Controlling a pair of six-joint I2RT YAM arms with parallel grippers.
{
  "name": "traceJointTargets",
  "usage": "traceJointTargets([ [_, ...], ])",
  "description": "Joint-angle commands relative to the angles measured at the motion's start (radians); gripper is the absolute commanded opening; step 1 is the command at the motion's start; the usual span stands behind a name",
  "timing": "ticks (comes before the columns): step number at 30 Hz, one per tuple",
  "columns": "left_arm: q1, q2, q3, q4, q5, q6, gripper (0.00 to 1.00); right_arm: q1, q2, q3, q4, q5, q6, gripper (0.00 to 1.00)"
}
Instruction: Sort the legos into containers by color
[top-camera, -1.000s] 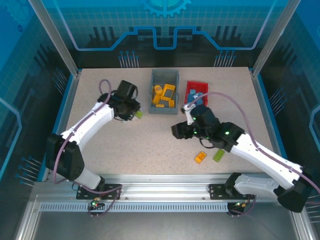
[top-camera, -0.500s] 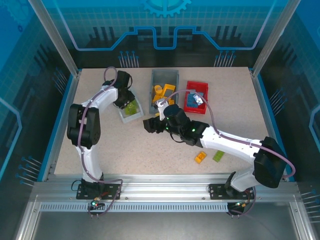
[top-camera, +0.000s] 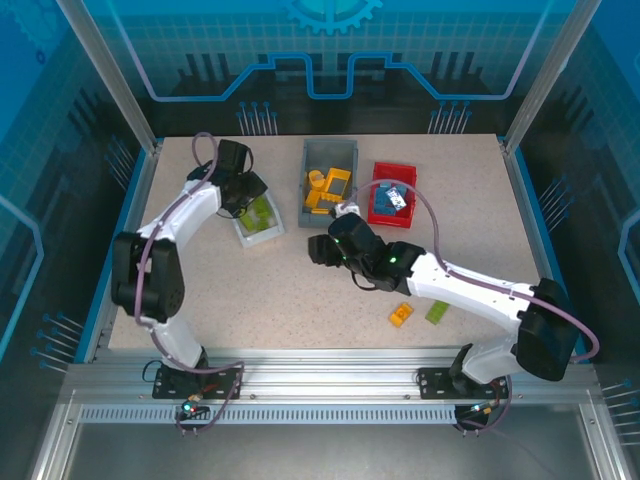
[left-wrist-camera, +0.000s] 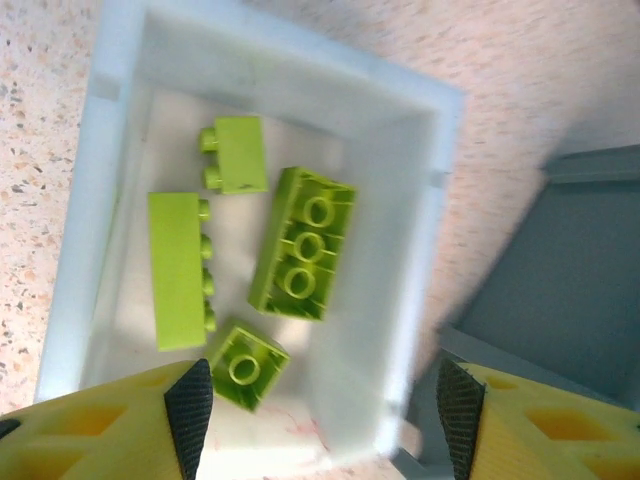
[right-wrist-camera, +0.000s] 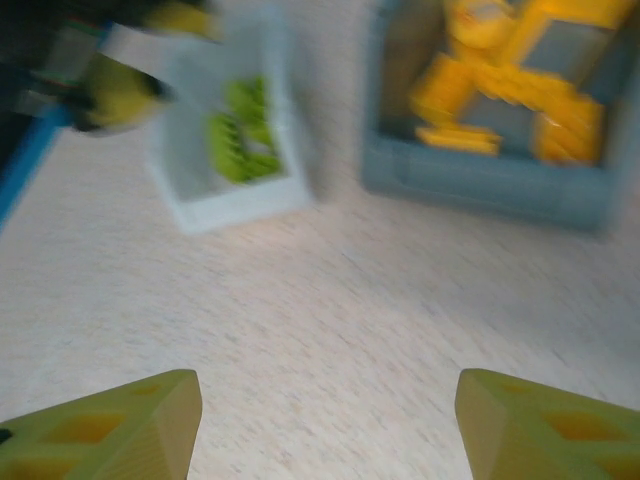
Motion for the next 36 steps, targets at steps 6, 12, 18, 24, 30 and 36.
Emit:
traceJointTargets([
  [6, -0.229, -0.367, -0.242, 0.201, 0.154, 0.169, 0.64, 0.010, -0.172, -0.121, -0.637, -0.013, 0.650, 0.67],
  [12, -0.511, -0.545, -0.398, 0.196, 0.128, 0.274, 0.62, -0.031, -0.217, -0.278, -0.580, -0.133, 0.802, 0.75],
  [18, -0.692, -0.636, -0.504, 0.221, 0.079, 0.268, 0.61, -0.122, -0.191, -0.358, -0.504, -0.197, 0.790, 0.79],
  [24, -0.760, -0.663, -0.549, 0.290, 0.076, 0.262, 0.62, -0.202, -0.148, -0.416, -0.408, -0.248, 0.763, 0.70],
  [30, -0.778, -0.663, -0.524, 0.292, 0.075, 0.274, 0.62, -0.256, -0.096, -0.451, -0.336, -0.259, 0.722, 0.54],
  [36, -0.780, -0.692, -0.522, 0.248, -0.008, 0.265, 0.62, -0.254, -0.071, -0.437, -0.309, -0.239, 0.682, 0.33],
])
